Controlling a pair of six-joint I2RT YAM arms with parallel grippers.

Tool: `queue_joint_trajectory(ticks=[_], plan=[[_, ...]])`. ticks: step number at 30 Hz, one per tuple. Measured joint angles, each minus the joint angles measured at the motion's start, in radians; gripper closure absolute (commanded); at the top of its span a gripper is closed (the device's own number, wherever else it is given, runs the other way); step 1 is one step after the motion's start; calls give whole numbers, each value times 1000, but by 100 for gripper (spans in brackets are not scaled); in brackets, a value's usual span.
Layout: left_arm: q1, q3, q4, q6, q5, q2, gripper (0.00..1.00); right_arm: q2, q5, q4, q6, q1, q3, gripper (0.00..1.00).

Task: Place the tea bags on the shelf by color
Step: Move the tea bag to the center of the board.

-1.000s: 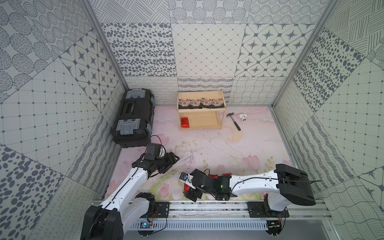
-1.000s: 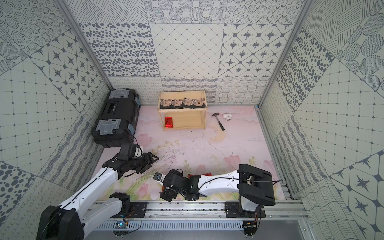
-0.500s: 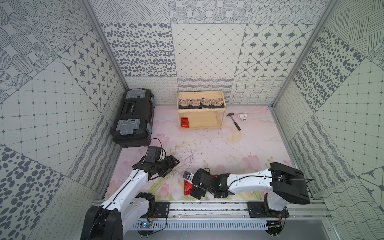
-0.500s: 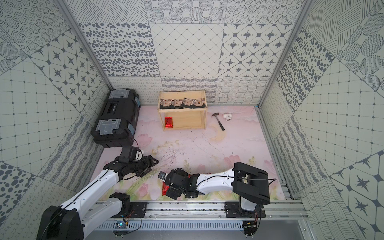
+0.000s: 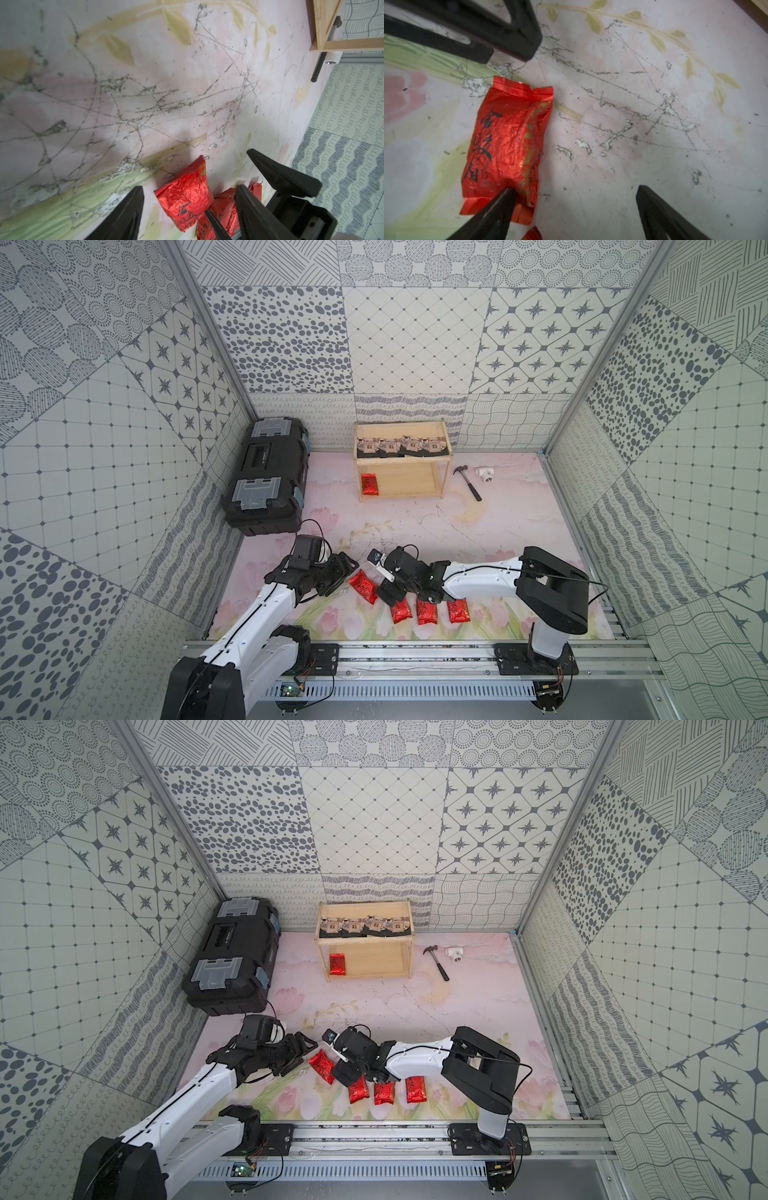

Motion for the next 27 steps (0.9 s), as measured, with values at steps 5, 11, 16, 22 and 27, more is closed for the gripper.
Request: queue_joint_trajectory(ticks=[5, 11, 16, 22, 27], plan=[[0, -25, 53, 2, -15, 6, 28, -14, -56, 45, 15, -47, -4, 13], [14, -95, 135, 8, -37, -39, 29, -51, -152, 201, 92, -27, -46, 33], [32, -151, 172, 8, -37, -142, 29, -35, -198, 320, 140, -2, -67, 40], [37, -174, 144, 4, -38, -278, 29, -14, -227, 352, 143, 4, -92, 42], [39, -174, 121, -6, -40, -286, 29, -14, -134, 307, 61, 61, -93, 12]])
